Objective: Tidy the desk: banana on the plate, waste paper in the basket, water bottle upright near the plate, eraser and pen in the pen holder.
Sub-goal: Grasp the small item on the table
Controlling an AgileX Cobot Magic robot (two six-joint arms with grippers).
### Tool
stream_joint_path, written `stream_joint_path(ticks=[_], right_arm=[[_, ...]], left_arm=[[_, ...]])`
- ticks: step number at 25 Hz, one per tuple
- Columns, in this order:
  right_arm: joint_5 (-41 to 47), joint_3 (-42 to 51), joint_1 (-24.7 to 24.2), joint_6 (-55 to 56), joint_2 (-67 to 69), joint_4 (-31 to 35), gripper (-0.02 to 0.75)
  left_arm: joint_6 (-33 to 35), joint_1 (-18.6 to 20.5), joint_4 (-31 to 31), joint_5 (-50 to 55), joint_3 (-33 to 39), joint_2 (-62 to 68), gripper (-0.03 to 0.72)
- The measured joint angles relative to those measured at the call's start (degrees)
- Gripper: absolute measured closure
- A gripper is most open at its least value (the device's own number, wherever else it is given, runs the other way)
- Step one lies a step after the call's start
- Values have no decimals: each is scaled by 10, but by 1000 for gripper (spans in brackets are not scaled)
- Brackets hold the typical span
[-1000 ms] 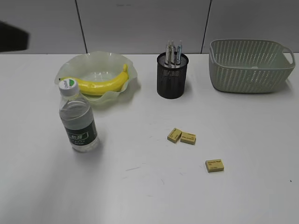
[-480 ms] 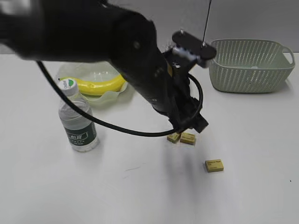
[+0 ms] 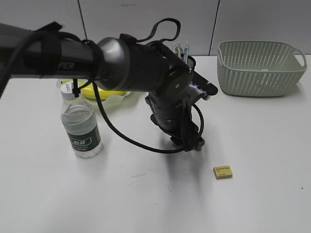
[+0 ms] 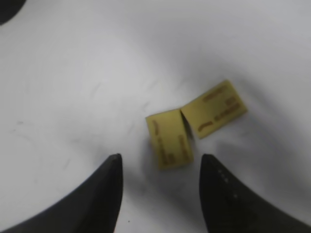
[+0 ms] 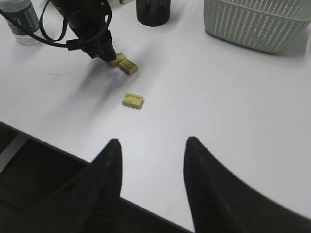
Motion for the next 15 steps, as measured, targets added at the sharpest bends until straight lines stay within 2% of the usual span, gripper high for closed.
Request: stream_joint_path(ticks=[11,15], right_arm=[[0,0,0,0,0,0,426],[0,0,0,0,0,0,427]], left_arm=[[-5,16,-71,-3,-2,13,305],[-5,17,-75,-16,-2,17,306]])
